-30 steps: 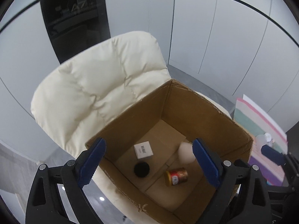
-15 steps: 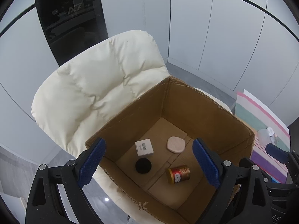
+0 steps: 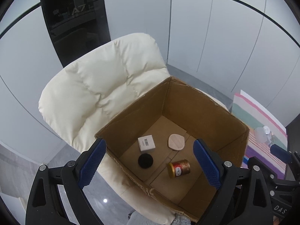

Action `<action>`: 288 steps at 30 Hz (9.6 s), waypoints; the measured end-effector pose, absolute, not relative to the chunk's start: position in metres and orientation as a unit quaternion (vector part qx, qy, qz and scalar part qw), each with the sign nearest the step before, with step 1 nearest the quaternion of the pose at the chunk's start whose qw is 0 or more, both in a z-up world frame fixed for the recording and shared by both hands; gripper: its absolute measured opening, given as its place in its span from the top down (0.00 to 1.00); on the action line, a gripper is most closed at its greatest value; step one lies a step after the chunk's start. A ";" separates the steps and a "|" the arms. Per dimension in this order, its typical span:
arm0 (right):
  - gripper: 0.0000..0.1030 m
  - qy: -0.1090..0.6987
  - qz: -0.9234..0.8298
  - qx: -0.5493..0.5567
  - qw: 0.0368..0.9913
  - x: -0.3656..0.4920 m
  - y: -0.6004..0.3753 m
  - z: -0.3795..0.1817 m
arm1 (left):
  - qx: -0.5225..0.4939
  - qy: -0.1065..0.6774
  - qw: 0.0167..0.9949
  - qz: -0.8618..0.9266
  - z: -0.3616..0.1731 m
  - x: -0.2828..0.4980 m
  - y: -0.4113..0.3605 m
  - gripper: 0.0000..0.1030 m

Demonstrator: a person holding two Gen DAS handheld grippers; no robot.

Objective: Organize objects
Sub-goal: 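Withdraw both tools from the cardboard box back over the tablecloth, then grasp the blue-and-pink tube with the right tool while the left tool grasps the translucent plastic case, then lift the tube with the right tool while the left tool lifts the plastic case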

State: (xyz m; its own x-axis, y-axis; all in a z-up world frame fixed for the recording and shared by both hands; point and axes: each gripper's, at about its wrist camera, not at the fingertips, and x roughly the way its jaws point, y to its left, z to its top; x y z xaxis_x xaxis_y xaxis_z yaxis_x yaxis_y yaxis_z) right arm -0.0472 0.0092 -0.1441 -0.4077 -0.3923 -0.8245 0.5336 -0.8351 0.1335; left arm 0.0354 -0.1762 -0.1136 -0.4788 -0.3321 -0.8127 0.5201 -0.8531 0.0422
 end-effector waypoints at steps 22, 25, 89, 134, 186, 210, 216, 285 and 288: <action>0.14 0.085 -0.824 0.497 0.258 0.033 0.059 -0.145 | 0.461 0.105 0.222 -0.853 -0.113 0.112 -0.136 0.08; 0.14 0.089 -0.830 0.490 0.251 0.037 0.062 -0.142 | 0.464 0.093 0.219 -0.853 -0.117 0.108 -0.130 0.08; 0.14 -0.085 -0.867 0.487 -0.070 0.013 0.389 -0.160 | 0.485 -0.084 -0.015 -0.870 -0.155 -0.074 0.152 0.08; 0.41 -0.102 -0.863 0.481 -0.117 -0.276 0.413 -0.406 | 0.628 0.006 0.056 -0.776 -0.356 -0.327 0.227 0.07; 0.41 -0.094 -0.865 0.485 -0.092 -0.235 0.430 -0.389 | 0.653 -0.006 0.073 -0.754 -0.392 -0.348 0.272 0.73; 0.41 -0.052 -0.882 0.461 -0.086 -0.231 0.428 -0.248 | 0.588 -0.043 0.041 -0.806 -0.239 -0.327 0.232 0.73; 0.41 -0.040 -0.890 0.448 -0.077 -0.225 0.423 -0.180 | 0.552 -0.046 0.040 -0.832 -0.172 -0.304 0.230 0.73; 0.41 -0.083 -0.897 0.433 0.016 0.045 0.361 -0.091 | 0.455 -0.086 -0.079 -0.883 -0.062 -0.002 0.209 0.73; 0.41 -0.081 -0.897 0.434 0.008 0.053 0.364 -0.091 | 0.455 -0.087 -0.088 -0.882 -0.061 0.005 0.211 0.73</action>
State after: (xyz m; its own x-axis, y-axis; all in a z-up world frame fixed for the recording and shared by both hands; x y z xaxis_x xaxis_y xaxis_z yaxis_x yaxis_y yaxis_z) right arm 0.0534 0.3642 -0.0912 -0.6227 -0.0844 -0.7779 -0.0558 -0.9869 0.1517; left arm 0.0045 0.2107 -0.0614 -0.5701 0.0759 -0.8181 -0.2339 -0.9695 0.0730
